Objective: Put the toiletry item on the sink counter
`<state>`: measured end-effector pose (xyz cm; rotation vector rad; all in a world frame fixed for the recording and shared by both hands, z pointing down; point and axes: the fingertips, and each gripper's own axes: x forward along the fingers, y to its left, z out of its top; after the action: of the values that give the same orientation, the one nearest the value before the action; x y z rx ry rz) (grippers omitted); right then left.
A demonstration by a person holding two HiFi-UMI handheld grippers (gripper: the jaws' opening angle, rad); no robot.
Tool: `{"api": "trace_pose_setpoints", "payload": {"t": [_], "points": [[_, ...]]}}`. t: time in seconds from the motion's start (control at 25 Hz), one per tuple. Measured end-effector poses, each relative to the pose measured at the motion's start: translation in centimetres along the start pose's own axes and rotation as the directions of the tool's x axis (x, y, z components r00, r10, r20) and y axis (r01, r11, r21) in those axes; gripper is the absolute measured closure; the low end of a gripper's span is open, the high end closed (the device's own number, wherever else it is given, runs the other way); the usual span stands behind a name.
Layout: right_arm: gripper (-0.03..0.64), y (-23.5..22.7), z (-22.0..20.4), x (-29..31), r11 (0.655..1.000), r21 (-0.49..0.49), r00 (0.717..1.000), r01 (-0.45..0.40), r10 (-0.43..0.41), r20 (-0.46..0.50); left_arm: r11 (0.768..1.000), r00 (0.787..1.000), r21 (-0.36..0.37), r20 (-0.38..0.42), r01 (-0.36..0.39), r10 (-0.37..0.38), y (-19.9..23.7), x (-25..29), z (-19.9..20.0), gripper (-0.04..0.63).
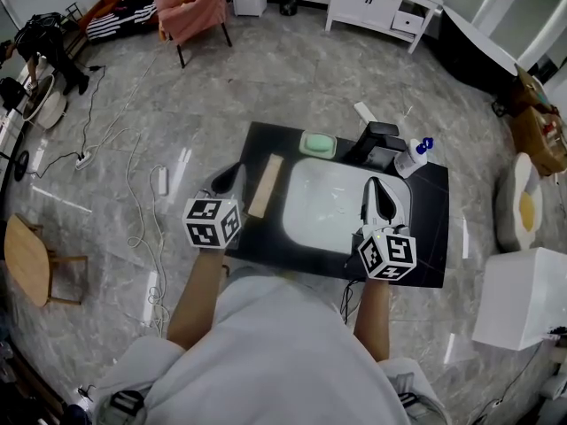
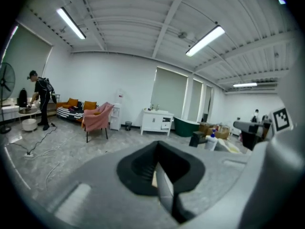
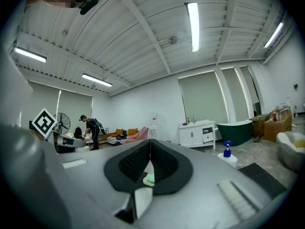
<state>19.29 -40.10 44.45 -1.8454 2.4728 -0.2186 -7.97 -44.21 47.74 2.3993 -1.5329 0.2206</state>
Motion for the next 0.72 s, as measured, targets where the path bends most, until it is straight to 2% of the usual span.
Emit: {"api": "trace_pose_setpoints", "payload": {"t": [0.36, 0.52, 0.72], "points": [[0.614, 0.4, 0.8, -0.9, 1.0, -0.006, 1.0, -0.016, 0.016, 0.016, 0.998, 0.994, 0.056, 0.11, 0.01, -0.016, -1.8, -2.5, 5.5, 0.597], [0.614, 0.3, 0.9, -1.4, 1.0, -0.006, 1.0, -0.015, 0.015, 0.021, 0.994, 0.992, 0.106, 0.126, 0.016, -0.03, -2.6, -2.8, 5.8, 0.597], [0.614, 0.1, 1.0, -1.7, 1.0, -0.007, 1.0, -0.013, 0.013, 0.028, 0.993, 0.988, 0.116, 0.148, 0.018, -0.035, -2.9, -3.2, 6.2, 0.597]]}}
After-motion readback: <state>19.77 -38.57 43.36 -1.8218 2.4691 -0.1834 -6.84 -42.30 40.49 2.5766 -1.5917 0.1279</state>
